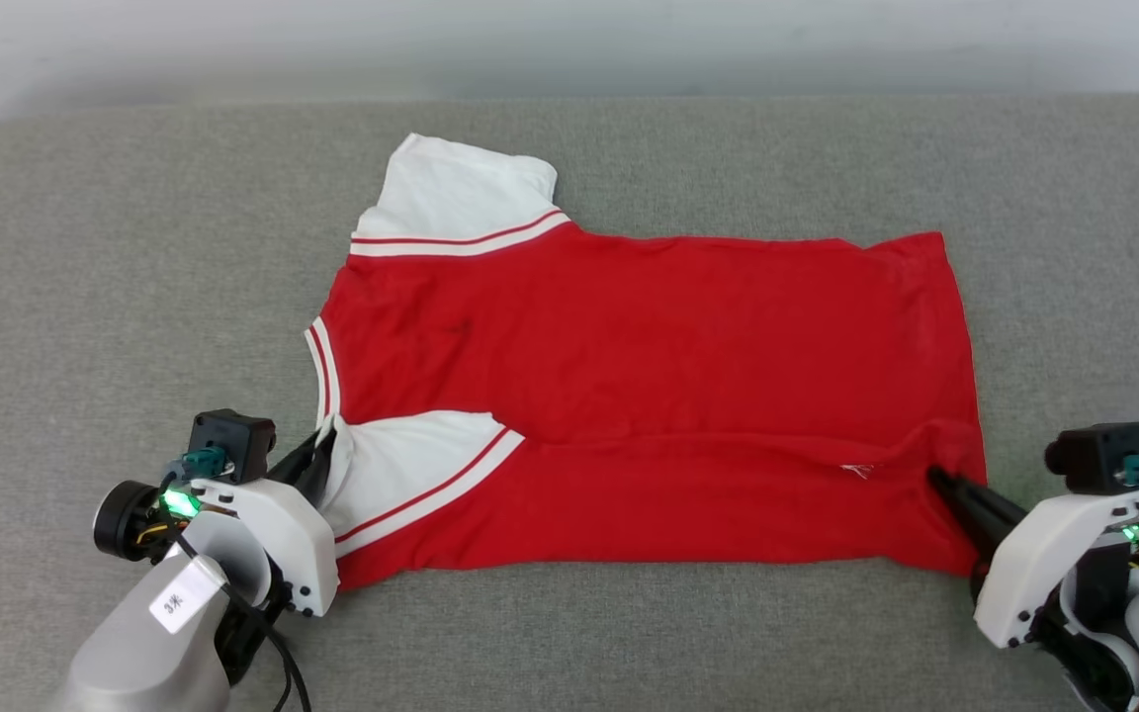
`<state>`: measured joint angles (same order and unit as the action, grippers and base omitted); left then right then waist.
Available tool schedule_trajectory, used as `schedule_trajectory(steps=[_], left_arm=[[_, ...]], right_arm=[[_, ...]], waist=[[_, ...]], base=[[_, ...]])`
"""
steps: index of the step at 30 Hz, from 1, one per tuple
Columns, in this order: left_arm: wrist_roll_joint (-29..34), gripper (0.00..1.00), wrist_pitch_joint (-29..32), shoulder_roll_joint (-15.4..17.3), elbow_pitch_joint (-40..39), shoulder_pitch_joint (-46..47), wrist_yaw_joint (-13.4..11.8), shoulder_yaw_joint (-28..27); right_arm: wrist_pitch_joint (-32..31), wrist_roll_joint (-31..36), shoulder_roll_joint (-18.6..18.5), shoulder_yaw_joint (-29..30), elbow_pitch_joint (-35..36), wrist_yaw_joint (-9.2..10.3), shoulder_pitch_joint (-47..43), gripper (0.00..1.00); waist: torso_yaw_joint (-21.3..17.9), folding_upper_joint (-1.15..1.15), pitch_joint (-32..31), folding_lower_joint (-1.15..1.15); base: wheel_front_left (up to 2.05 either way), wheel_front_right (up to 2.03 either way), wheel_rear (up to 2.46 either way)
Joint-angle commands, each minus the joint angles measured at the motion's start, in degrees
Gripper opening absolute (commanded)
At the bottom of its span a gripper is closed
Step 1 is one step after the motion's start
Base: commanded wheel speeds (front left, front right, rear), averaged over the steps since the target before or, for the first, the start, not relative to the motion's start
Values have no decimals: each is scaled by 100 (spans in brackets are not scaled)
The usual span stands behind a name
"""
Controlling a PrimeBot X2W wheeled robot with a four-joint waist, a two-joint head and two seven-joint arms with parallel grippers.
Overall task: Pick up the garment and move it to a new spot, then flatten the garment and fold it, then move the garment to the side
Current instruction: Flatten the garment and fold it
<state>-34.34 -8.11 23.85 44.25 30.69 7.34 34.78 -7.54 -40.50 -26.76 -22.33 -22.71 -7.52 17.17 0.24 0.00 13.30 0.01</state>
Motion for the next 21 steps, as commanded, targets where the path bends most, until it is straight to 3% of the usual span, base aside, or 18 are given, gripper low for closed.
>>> schedule_trajectory(steps=[1,10,17,20,21], left_arm=[[-62,100,-65,55,49,36,10,57],[-459,100,246,549,-495,367,8,351],[-1313,100,1828,1127,-1498,685,9,653],[-1841,100,3051,1318,-1902,787,9,856],[-1841,100,3051,1318,-1902,787,9,856]], right_arm=[[94,-16,-25,92,36,7,-42,100],[290,88,-132,541,532,7,-493,100],[117,262,-39,976,957,7,-839,100],[-12,386,53,1136,1134,7,-941,100],[-12,386,53,1136,1134,7,-941,100]], waist=[[55,0,-112,-1],[207,0,-551,-1],[298,0,-725,-1],[307,0,-745,-1],[307,0,-745,-1]], base=[[0,0,0],[0,0,0],[0,0,0],[0,0,0],[0,0,0]])
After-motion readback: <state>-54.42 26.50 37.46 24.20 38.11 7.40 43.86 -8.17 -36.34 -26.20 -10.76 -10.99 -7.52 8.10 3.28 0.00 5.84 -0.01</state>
